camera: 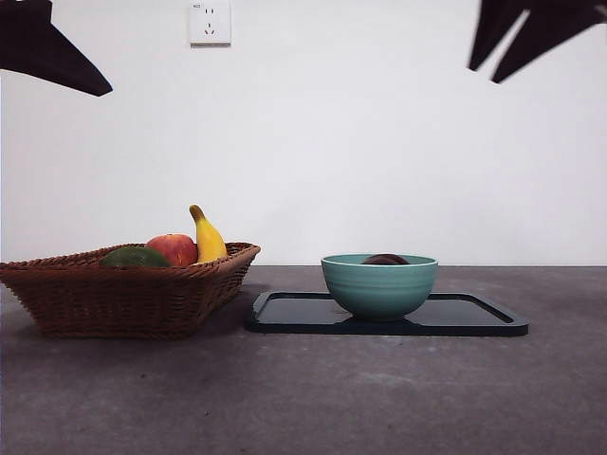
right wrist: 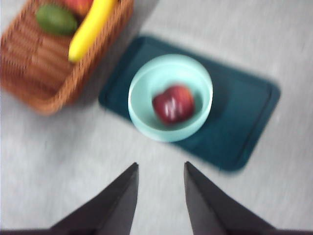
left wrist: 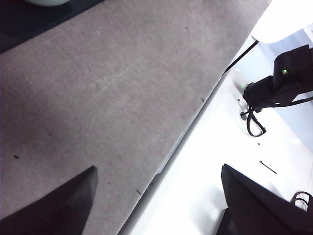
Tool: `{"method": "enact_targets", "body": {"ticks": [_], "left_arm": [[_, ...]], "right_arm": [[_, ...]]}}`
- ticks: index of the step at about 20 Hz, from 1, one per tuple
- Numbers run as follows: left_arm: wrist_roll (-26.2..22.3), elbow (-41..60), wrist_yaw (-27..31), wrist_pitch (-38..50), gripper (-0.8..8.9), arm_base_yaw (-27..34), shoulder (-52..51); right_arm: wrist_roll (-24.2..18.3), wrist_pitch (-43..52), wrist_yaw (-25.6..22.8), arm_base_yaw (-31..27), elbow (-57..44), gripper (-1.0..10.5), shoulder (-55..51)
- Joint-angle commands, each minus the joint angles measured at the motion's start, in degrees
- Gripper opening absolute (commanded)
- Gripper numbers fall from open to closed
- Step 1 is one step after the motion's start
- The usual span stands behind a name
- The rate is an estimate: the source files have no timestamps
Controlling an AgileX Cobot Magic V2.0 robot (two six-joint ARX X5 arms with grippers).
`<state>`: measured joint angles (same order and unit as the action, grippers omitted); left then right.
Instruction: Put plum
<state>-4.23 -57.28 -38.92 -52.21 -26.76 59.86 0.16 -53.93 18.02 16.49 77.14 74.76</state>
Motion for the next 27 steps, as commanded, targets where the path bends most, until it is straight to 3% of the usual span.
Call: {"method": "enact_targets", "body": {"ticks": [1, 8, 13, 27], "left_arm": [[-1.1, -0.5, -0.1, 1.4, 4.04, -0.3, 0.4], [-0.9, -0.5, -0.1, 4.1, 4.04, -0.3, 0.4], [-0.8, -0.5, -0.1, 4.0, 4.04, -0.3, 0.4], [0.2, -0.5, 0.3, 5.0, 4.06, -0.3, 0.4]], "right_arm": [[-0.7, 1.3, 1.4, 0.4, -5.7, 1.5, -5.9], [-1.1, 1.4, 8.7, 2.6, -20.7, 1.5, -24.2], [-1.1, 1.4, 9.7, 4.3, -28.3, 1.5, -32.0], [-1.1, 1.6, 9.7, 4.4, -30.3, 1.5, -34.1]]}}
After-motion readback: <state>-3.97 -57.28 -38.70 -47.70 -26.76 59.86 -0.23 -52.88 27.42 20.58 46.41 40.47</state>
